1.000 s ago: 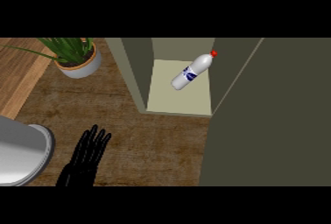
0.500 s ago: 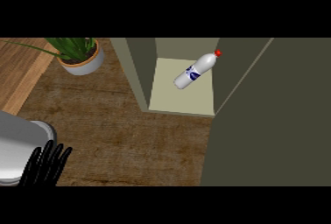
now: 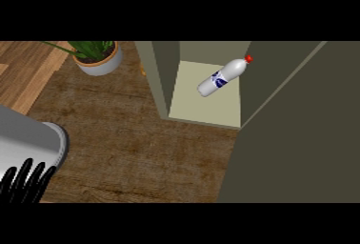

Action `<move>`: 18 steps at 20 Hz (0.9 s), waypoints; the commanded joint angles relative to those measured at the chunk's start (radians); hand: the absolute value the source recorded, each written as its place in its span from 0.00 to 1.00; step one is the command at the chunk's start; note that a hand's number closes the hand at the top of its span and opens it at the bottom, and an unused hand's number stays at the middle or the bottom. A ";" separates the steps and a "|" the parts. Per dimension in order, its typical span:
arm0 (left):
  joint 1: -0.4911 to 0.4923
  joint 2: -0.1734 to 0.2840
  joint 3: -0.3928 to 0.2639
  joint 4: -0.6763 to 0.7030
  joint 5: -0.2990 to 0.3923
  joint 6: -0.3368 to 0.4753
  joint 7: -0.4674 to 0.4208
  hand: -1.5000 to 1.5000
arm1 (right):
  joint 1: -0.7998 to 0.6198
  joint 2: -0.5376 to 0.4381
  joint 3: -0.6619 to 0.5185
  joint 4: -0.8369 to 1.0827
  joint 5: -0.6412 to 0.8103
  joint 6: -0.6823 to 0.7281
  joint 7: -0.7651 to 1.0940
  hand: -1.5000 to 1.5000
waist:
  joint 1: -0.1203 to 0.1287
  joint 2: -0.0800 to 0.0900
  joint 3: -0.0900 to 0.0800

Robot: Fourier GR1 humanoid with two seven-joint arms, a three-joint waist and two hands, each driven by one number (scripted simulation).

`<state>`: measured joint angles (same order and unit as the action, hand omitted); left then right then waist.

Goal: Pick up the bottled water, place it into the cabinet and close the cabinet

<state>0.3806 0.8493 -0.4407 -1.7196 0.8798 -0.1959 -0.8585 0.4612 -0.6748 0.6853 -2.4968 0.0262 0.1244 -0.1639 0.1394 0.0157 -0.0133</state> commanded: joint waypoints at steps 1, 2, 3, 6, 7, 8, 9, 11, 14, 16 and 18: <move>0.014 0.017 0.005 0.010 -0.010 -0.033 -0.016 0.00 | -0.132 -0.020 0.096 -0.057 0.023 0.084 0.166 1.00 | 0.024 0.006 -0.004; 0.008 0.017 0.006 0.015 -0.007 -0.039 -0.012 0.00 | -0.161 0.001 0.103 -0.021 0.018 0.081 0.170 1.00 | 0.031 0.010 -0.005; 0.000 0.048 0.032 0.019 0.005 -0.061 -0.009 0.00 | -0.183 0.014 0.101 -0.015 0.002 0.074 0.193 1.00 | 0.026 0.011 -0.004; 0.003 0.056 0.049 0.017 0.012 -0.064 -0.015 0.00 | -0.247 0.057 0.105 0.027 -0.027 0.063 0.245 1.00 | 0.042 0.013 -0.005; -0.008 0.049 0.044 0.030 0.008 -0.082 -0.022 0.00 | -0.268 0.079 0.104 0.032 -0.048 0.060 0.248 1.00 | 0.047 0.019 -0.008; 0.001 0.073 0.058 0.025 0.017 -0.089 -0.014 0.00 | -0.271 0.097 0.111 0.038 -0.049 0.045 0.273 1.00 | 0.044 0.014 -0.007; 0.007 0.075 0.063 0.036 0.021 -0.103 -0.022 0.00 | -0.289 0.119 0.112 0.065 -0.070 0.041 0.291 1.00 | 0.046 0.016 -0.005; -0.001 0.082 0.064 0.022 0.017 -0.100 -0.011 0.00 | -0.320 0.159 0.116 0.075 -0.087 0.027 0.330 1.00 | 0.044 0.018 -0.006; -0.006 0.092 0.074 0.013 0.027 -0.105 -0.001 0.00 | -0.369 0.215 0.095 0.118 -0.113 0.008 0.364 1.00 | 0.049 0.020 -0.004; 0.013 0.092 0.083 0.023 0.033 -0.113 -0.015 0.00 | -0.385 0.255 0.077 0.153 -0.139 -0.014 0.392 1.00 | 0.059 0.019 -0.003; -0.001 0.089 0.084 0.017 0.038 -0.111 -0.003 0.00 | -0.425 0.292 0.065 0.175 -0.175 -0.014 0.424 1.00 | 0.052 0.025 -0.003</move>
<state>0.3801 0.9344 -0.3636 -1.6974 0.9116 -0.2829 -0.8513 0.1096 -0.5089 0.7424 -2.4066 -0.1165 0.1898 0.1702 0.1882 0.0350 -0.0189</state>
